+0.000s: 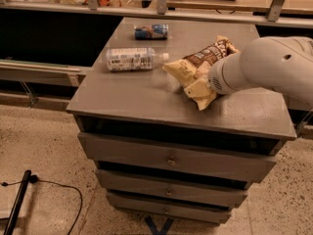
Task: Pick brown chip bag
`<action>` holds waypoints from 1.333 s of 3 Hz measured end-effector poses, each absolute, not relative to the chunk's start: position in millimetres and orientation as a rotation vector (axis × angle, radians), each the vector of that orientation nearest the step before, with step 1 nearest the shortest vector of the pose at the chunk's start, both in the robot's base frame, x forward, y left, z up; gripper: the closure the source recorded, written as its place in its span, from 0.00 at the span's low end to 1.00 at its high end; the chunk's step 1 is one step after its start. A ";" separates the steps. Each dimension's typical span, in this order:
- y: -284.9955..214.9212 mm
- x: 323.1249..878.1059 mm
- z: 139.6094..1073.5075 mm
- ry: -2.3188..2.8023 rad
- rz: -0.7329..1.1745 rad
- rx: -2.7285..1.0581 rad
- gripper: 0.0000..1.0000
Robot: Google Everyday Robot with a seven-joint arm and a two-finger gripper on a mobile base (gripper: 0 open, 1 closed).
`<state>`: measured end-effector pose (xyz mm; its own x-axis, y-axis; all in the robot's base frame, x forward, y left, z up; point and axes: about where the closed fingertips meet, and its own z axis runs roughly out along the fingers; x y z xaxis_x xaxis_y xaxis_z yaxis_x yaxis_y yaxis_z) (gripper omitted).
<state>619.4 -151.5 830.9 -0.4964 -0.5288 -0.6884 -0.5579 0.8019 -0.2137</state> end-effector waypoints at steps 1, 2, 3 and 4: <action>-151.5 619.4 835.3 2.197 0.047 -0.798 0.71; -151.5 619.4 837.3 2.197 0.048 -0.798 0.95; -151.7 619.2 837.8 2.196 0.049 -0.798 1.00; -151.7 619.2 838.0 2.196 0.049 -0.798 1.00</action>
Offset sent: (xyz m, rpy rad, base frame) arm -0.0390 -0.0534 0.0578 0.3182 -0.0152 0.1915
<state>619.2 -151.7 838.0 -0.4958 -0.5284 -0.6892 -0.5586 0.8017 -0.2128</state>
